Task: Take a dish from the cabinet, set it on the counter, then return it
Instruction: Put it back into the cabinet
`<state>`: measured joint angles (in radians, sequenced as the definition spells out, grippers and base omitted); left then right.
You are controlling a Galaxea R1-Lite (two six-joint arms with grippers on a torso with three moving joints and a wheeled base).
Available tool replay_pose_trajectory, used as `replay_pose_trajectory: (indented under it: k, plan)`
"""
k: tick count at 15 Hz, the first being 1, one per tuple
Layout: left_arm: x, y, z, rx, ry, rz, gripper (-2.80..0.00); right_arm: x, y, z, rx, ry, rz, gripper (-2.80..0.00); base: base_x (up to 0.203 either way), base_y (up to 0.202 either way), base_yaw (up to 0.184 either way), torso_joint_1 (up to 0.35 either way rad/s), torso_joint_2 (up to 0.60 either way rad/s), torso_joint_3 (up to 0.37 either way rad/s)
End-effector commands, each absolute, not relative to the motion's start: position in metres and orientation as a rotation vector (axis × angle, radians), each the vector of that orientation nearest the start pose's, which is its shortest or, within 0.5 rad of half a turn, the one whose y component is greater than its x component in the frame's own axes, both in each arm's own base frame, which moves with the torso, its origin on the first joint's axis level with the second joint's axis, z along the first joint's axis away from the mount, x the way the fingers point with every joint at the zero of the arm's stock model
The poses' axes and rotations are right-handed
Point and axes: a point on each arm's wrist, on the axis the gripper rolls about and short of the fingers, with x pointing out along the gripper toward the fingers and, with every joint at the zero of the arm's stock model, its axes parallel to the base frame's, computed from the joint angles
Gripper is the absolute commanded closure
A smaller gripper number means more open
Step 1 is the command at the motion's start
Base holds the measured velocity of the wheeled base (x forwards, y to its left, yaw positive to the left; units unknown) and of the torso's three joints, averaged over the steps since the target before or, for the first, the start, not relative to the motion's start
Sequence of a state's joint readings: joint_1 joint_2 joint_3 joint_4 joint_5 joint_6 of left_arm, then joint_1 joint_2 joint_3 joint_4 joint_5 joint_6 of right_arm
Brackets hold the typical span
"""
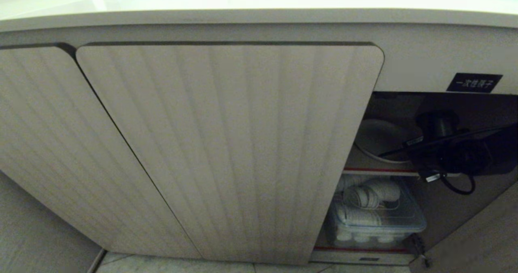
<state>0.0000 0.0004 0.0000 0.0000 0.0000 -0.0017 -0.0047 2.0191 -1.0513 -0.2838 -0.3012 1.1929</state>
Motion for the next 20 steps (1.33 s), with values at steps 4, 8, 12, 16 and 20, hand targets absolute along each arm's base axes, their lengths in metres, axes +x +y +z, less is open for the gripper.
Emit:
replay_pose_trajectory:
  k: [4, 8, 12, 16, 20]
  plan:
    - [-0.023, 0.000, 0.075, -0.002, 0.000, 0.000, 0.00, 0.364, -0.007, 0.106, 0.998, 0.427, -0.643, -2.80, 0.000, 0.000, 0.000, 0.000, 0.00, 0.000]
    - [-0.023, 0.000, 0.075, -0.002, 0.000, 0.000, 0.00, 0.356, -0.003, 0.108, 0.960, 0.445, -0.627, -2.80, 0.000, 0.000, 0.000, 0.000, 0.00, 0.000]
    - [-0.023, 0.000, 0.075, -0.002, 0.000, 0.000, 0.00, 0.352, 0.000, 0.114, 0.958, 0.438, -0.612, -2.80, 0.000, 0.000, 0.000, 0.000, 0.00, 0.000]
    - [-0.023, 0.000, 0.075, -0.002, 0.000, 0.000, 0.00, 0.342, 0.001, 0.115, 0.917, 0.457, -0.603, -2.80, 0.000, 0.000, 0.000, 0.000, 0.00, 0.000]
    - [-0.023, 0.000, 0.075, -0.002, 0.000, 0.000, 0.00, 0.326, 0.002, 0.110, 0.851, 0.485, -0.622, -2.80, 0.000, 0.000, 0.000, 0.000, 0.00, 0.000]
